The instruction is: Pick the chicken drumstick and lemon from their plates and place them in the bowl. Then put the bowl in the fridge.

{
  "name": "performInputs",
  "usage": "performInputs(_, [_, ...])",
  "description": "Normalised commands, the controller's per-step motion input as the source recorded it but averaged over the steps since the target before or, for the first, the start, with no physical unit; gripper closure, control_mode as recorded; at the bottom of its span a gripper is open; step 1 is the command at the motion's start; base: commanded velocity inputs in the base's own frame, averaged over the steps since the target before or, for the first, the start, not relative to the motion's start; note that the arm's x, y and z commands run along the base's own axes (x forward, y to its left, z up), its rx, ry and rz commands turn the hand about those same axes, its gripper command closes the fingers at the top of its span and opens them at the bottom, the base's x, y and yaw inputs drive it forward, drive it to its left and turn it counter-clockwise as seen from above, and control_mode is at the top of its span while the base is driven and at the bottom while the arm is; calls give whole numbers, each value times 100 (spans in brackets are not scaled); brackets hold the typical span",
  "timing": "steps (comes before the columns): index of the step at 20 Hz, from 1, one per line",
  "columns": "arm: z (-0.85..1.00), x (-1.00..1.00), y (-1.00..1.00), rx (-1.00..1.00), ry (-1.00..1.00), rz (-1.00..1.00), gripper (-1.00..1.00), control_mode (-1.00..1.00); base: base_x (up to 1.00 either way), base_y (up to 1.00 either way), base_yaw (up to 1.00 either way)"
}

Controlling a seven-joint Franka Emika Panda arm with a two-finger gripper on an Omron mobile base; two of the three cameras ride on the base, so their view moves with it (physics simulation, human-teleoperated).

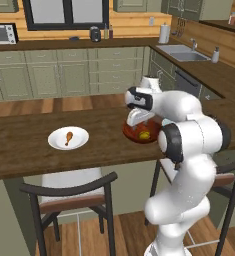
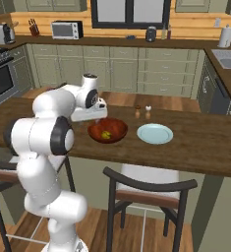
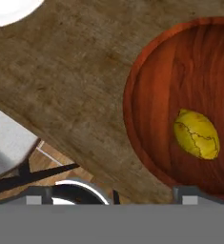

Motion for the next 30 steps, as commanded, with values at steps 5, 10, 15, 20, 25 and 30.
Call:
performInputs(5, [25, -100, 60, 13, -38, -2, -100, -100, 0, 0, 0])
performInputs(10, [46, -23, 88, 20, -9, -14, -100, -100, 0, 0, 0])
performInputs(15, [37, 0, 99, 18, 0, -22, -100, -100, 0, 0, 0])
performInputs(20, [0, 12, 91, 8, 0, -30, -100, -100, 0, 0, 0])
performInputs(25, [-4, 48, 67, 0, 3, -27, -100, -100, 0, 0, 0])
performInputs(30, [0, 50, 28, 0, 0, -21, -100, -100, 0, 0, 0])
